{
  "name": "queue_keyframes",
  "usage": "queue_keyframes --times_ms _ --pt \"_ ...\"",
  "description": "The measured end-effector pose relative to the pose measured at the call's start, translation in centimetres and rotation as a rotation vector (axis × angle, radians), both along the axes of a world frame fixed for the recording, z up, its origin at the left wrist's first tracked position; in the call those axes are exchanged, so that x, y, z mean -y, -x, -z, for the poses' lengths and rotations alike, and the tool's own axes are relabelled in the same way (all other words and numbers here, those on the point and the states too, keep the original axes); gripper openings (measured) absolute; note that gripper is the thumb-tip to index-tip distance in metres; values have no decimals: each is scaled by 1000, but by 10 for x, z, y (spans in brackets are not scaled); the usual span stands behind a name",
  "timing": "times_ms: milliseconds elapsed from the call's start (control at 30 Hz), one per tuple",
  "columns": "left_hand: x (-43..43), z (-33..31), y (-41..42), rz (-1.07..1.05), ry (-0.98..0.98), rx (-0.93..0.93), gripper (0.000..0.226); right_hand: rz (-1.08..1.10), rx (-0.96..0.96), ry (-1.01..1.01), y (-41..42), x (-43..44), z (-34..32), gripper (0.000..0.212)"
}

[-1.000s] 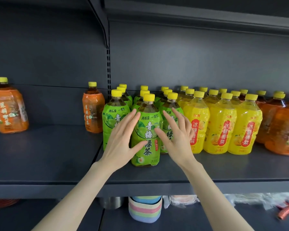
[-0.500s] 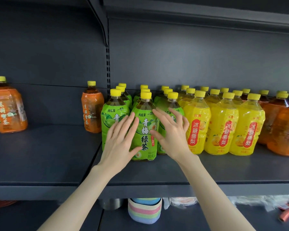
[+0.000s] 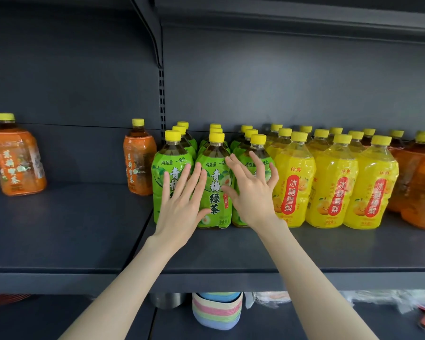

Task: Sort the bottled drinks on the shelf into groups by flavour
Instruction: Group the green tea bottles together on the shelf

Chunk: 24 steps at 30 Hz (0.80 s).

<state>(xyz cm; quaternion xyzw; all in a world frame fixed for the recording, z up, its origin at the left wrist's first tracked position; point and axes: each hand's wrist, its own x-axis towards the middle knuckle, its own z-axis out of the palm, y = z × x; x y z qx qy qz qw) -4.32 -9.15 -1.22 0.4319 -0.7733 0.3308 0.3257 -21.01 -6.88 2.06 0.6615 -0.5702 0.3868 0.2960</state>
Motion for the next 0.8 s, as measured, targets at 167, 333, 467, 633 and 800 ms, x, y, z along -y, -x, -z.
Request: queue_keyframes --times_ms 167,333,467,633,800 --pt "5 0 3 -30 5 0 94 35 6 2 -2 5 -2 60" --pt "7 2 7 -47 -5 -6 93 69 4 25 -3 6 -2 58" --pt "4 3 2 31 20 -35 90 56 11 22 -3 3 -1 56" --pt "-3 7 -7 100 -149 -649 99 12 9 -79 -5 -2 -8 75" --pt "1 0 -11 346 -504 -1018 112 36 -55 -215 -12 0 -5 99"
